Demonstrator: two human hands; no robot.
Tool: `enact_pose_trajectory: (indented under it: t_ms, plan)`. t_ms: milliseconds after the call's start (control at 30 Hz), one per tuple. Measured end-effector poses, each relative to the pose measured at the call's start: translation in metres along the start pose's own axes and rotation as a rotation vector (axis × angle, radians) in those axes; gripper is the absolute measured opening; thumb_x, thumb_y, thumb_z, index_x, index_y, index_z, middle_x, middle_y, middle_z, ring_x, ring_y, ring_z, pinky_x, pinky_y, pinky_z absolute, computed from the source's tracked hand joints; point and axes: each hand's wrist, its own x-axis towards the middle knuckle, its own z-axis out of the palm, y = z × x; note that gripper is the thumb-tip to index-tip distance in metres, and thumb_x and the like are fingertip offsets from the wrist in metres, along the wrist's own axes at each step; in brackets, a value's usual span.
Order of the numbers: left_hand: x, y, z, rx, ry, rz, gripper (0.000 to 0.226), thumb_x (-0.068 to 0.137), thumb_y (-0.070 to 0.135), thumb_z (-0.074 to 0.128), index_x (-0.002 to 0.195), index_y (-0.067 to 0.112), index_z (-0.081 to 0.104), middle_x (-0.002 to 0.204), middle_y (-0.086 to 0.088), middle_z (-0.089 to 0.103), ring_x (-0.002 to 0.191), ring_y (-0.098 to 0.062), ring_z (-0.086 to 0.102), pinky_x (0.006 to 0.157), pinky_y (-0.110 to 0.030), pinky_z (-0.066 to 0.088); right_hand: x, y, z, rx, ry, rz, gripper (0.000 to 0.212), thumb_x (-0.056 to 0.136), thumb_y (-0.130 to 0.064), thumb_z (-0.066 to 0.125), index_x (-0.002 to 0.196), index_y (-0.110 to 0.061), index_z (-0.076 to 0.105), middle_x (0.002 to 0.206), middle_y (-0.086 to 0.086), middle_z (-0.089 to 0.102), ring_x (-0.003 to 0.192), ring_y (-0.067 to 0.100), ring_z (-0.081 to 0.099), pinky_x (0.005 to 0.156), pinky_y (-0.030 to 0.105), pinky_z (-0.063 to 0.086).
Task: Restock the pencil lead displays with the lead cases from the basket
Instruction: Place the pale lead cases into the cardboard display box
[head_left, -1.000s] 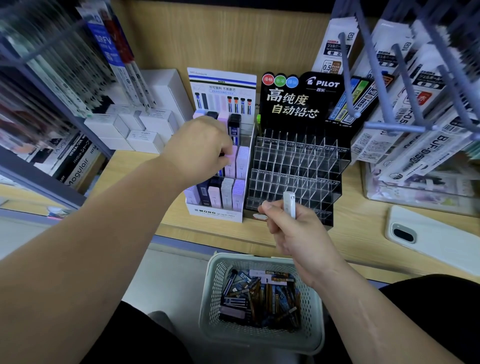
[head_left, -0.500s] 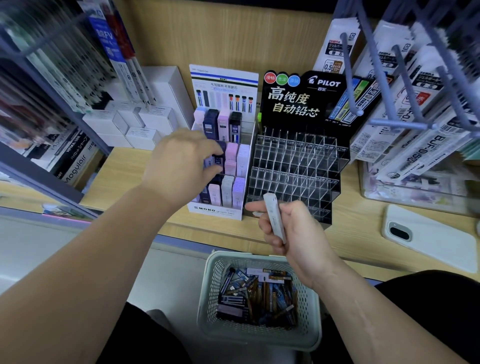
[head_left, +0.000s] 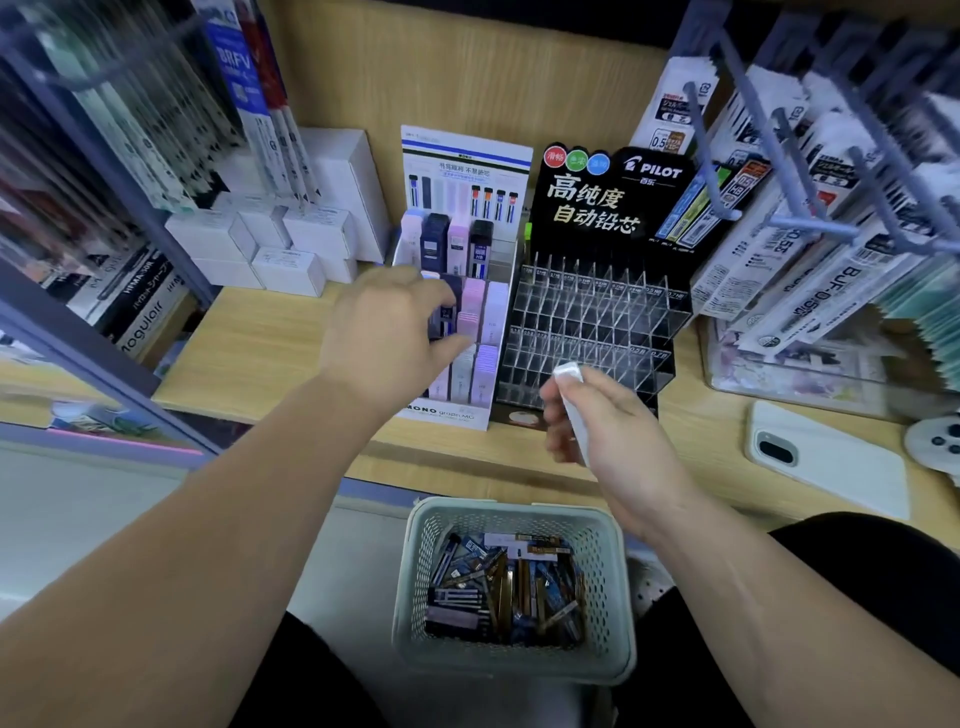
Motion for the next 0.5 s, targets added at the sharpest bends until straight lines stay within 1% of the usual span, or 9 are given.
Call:
enact_pose_trajectory:
  t_ms: [67, 100, 133, 167, 200, 267, 367, 433, 500]
  plan:
    - [0.009, 0.004, 0.001, -0.012, 0.014, -0.045, 0.036, 0.076, 0.043, 0.081, 0.099, 0.016, 0.073, 0.086, -0.006, 0.064, 0.088, -0.031, 0.061, 0.071, -0.040, 0.052, -0.003, -0.001, 0.000, -0.098, 0.033, -0.020, 0.026, 0.104, -0.032, 0.052, 0.095, -0.023, 0.074, 0.086, -0.014, 0.065, 0.082, 0.008, 0.059, 0.074, 0.024, 0.045]
    - [0.014, 0.007, 0.001, -0.020, 0.014, -0.063, 0.035, 0.077, 0.043, 0.080, 0.099, 0.016, 0.072, 0.088, -0.006, 0.064, 0.089, -0.031, 0.060, 0.072, -0.039, 0.051, -0.005, -0.002, 0.000, -0.127, 0.039, -0.043, 0.023, 0.103, -0.032, 0.053, 0.098, -0.026, 0.076, 0.094, -0.019, 0.068, 0.090, 0.001, 0.061, 0.074, 0.019, 0.044]
    - [0.020, 0.008, 0.002, -0.025, 0.007, -0.071, 0.034, 0.078, 0.041, 0.079, 0.099, 0.016, 0.071, 0.089, -0.005, 0.063, 0.091, -0.030, 0.059, 0.073, -0.038, 0.049, -0.005, -0.002, 0.000, -0.138, 0.039, -0.069, 0.021, 0.103, -0.031, 0.055, 0.102, -0.029, 0.075, 0.100, -0.021, 0.070, 0.095, -0.004, 0.061, 0.070, 0.014, 0.045]
    - [0.024, 0.010, 0.002, -0.030, -0.002, -0.071, 0.032, 0.079, 0.040, 0.079, 0.099, 0.016, 0.070, 0.090, -0.005, 0.062, 0.092, -0.030, 0.058, 0.073, -0.038, 0.048, -0.006, -0.003, -0.001, -0.137, 0.035, -0.093, 0.018, 0.102, -0.029, 0.056, 0.106, -0.030, 0.074, 0.101, -0.019, 0.071, 0.093, -0.007, 0.062, 0.064, 0.009, 0.045]
    - [0.028, 0.010, 0.002, -0.037, -0.012, -0.066, 0.031, 0.080, 0.038, 0.078, 0.099, 0.016, 0.070, 0.091, -0.006, 0.061, 0.093, -0.030, 0.057, 0.074, -0.038, 0.048, -0.006, -0.003, -0.001, -0.123, 0.034, -0.114, 0.017, 0.102, -0.026, 0.057, 0.110, -0.030, 0.072, 0.097, -0.016, 0.070, 0.087, -0.007, 0.064, 0.059, 0.007, 0.046]
    - [0.033, 0.010, 0.002, -0.047, -0.036, -0.052, 0.029, 0.081, 0.036, 0.077, 0.100, 0.016, 0.069, 0.092, -0.005, 0.060, 0.094, -0.030, 0.056, 0.075, -0.039, 0.048, -0.007, -0.003, 0.000, -0.086, 0.030, -0.156, 0.018, 0.101, -0.018, 0.060, 0.115, -0.027, 0.068, 0.085, -0.008, 0.067, 0.073, -0.007, 0.064, 0.057, 0.009, 0.047]
    - [0.031, 0.005, 0.001, -0.056, -0.047, -0.038, 0.029, 0.080, 0.038, 0.078, 0.096, 0.016, 0.069, 0.092, -0.006, 0.060, 0.094, -0.030, 0.056, 0.076, -0.039, 0.048, -0.005, -0.002, 0.003, -0.151, 0.062, -0.226, 0.019, 0.097, -0.016, 0.067, 0.112, -0.027, 0.066, 0.074, -0.008, 0.066, 0.074, 0.004, 0.064, 0.072, 0.020, 0.054]
    - [0.020, -0.004, 0.000, -0.067, 0.002, -0.035, 0.031, 0.080, 0.041, 0.076, 0.096, 0.016, 0.070, 0.094, -0.007, 0.062, 0.094, -0.032, 0.057, 0.079, -0.043, 0.049, 0.000, -0.005, 0.005, -0.177, 0.082, -0.250, 0.018, 0.093, -0.015, 0.071, 0.107, -0.026, 0.067, 0.080, -0.006, 0.073, 0.080, 0.012, 0.069, 0.080, 0.029, 0.057]
    - [0.001, -0.013, -0.004, -0.086, 0.052, -0.035, 0.035, 0.081, 0.044, 0.070, 0.104, 0.017, 0.072, 0.103, -0.007, 0.063, 0.097, -0.034, 0.058, 0.085, -0.044, 0.048, 0.005, -0.010, 0.008, -0.217, 0.076, -0.270, 0.016, 0.090, -0.013, 0.075, 0.099, -0.024, 0.069, 0.084, -0.002, 0.076, 0.080, 0.015, 0.072, 0.075, 0.032, 0.059]
